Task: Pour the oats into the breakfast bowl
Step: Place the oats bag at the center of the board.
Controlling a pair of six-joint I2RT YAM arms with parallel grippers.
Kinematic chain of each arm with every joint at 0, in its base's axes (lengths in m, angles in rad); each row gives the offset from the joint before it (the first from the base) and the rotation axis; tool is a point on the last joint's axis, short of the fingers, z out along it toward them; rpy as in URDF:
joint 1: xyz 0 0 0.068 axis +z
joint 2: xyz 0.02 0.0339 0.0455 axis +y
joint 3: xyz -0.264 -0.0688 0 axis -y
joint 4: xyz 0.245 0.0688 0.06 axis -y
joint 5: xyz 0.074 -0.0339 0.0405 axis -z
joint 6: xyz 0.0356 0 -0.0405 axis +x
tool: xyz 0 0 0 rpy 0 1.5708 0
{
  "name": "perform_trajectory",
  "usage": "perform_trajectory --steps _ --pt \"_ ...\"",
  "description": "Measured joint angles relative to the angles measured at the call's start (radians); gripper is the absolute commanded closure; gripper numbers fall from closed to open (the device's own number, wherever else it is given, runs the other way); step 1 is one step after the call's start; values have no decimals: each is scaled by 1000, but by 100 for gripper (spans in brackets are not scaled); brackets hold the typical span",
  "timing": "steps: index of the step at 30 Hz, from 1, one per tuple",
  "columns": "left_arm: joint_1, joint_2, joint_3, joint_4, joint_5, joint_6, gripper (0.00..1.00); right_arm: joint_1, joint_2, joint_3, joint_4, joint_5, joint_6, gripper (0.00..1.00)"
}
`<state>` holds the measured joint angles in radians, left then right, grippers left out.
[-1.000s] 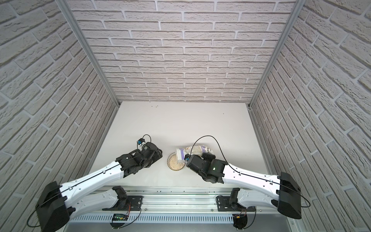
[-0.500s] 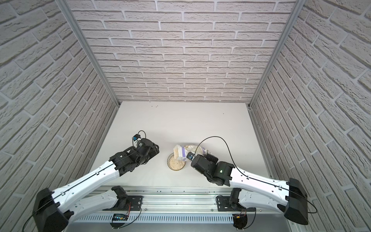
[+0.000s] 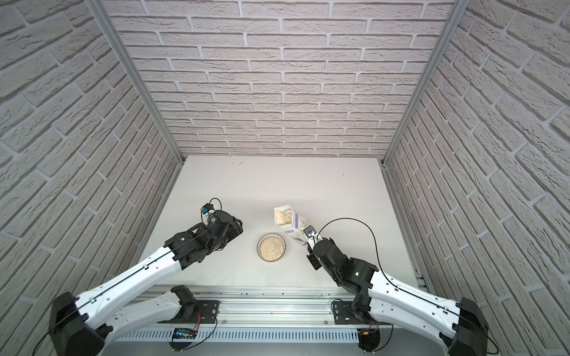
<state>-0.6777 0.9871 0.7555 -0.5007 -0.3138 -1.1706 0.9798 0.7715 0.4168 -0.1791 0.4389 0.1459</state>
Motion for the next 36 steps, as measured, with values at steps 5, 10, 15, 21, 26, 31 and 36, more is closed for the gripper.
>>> perform_trajectory --steps 5,10,15,21,26,31,36 --pt "3 3 0 5 1 2 39 -87 90 -70 248 -48 166 97" --pt "3 30 0 26 11 2 40 -167 294 -76 481 -75 240 97" --pt "3 54 -2 50 12 2 41 -185 488 -44 620 -109 241 90" --pt "3 71 -6 72 12 1 41 -196 628 -42 790 -125 239 75" --pt "2 89 -16 84 13 0 41 -197 643 -58 867 -108 240 56" --pt "2 108 -19 93 19 -2 43 -199 583 -83 898 -88 243 30" --pt "-3 118 -20 97 19 -13 43 -199 436 -120 832 -68 247 20"
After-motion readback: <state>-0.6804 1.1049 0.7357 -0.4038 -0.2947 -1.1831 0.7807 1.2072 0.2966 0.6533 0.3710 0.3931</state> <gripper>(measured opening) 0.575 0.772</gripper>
